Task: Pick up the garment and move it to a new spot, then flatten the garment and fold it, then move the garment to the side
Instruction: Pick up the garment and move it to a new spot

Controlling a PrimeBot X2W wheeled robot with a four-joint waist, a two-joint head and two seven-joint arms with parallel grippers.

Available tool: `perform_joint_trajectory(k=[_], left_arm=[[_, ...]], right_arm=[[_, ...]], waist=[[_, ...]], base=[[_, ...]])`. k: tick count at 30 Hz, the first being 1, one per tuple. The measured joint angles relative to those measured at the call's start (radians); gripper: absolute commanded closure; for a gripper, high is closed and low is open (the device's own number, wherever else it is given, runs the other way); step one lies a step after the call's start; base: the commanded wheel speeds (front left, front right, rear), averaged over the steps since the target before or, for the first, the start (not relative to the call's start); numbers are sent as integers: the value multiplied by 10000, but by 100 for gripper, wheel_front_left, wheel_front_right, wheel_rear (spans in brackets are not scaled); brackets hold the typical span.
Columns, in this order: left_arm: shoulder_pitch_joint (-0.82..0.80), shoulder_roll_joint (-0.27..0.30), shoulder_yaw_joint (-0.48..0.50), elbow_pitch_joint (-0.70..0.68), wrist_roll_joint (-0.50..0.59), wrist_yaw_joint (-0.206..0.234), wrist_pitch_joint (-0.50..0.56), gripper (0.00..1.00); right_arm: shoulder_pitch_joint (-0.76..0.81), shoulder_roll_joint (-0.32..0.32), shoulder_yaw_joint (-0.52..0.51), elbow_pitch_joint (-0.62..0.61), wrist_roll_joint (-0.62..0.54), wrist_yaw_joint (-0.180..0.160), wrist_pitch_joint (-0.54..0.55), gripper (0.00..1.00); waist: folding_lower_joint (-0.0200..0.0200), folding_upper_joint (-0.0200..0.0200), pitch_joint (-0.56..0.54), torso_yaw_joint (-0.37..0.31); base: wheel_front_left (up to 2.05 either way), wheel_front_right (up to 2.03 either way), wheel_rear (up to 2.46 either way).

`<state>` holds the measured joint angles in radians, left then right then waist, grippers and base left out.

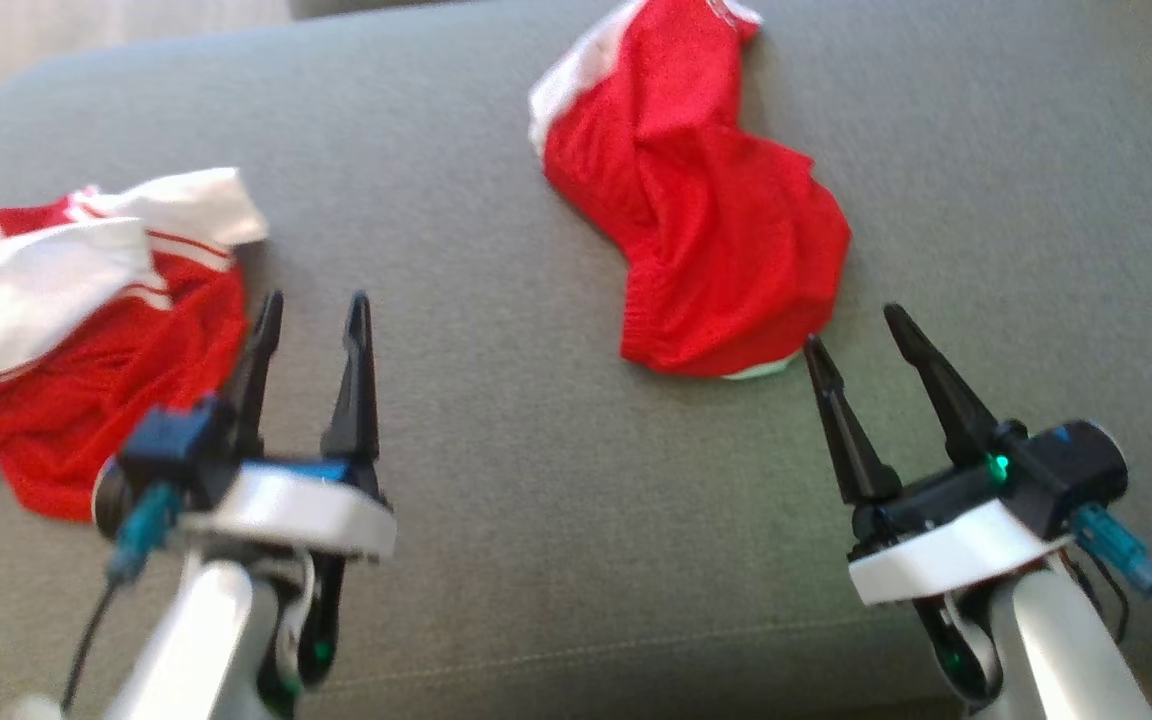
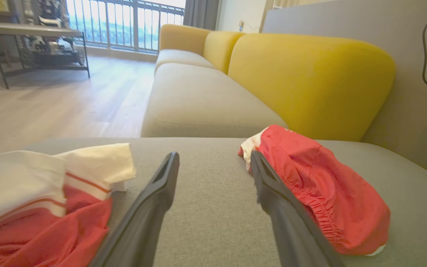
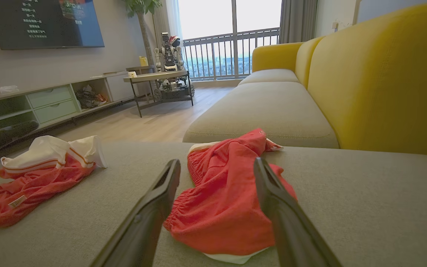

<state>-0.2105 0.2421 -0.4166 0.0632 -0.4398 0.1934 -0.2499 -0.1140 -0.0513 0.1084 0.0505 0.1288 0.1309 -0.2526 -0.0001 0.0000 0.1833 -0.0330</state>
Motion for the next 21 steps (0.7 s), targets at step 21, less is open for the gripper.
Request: perform_joint_trajectory(k=[21], left_arm=[[4397,-1574,2284,-1087,2970,-1244,-58,0]], right_arm=[[1922,35,-683,508,-771,0,2,0]], waist=[[0,0,-1767,457]], base=[[0,0,0]])
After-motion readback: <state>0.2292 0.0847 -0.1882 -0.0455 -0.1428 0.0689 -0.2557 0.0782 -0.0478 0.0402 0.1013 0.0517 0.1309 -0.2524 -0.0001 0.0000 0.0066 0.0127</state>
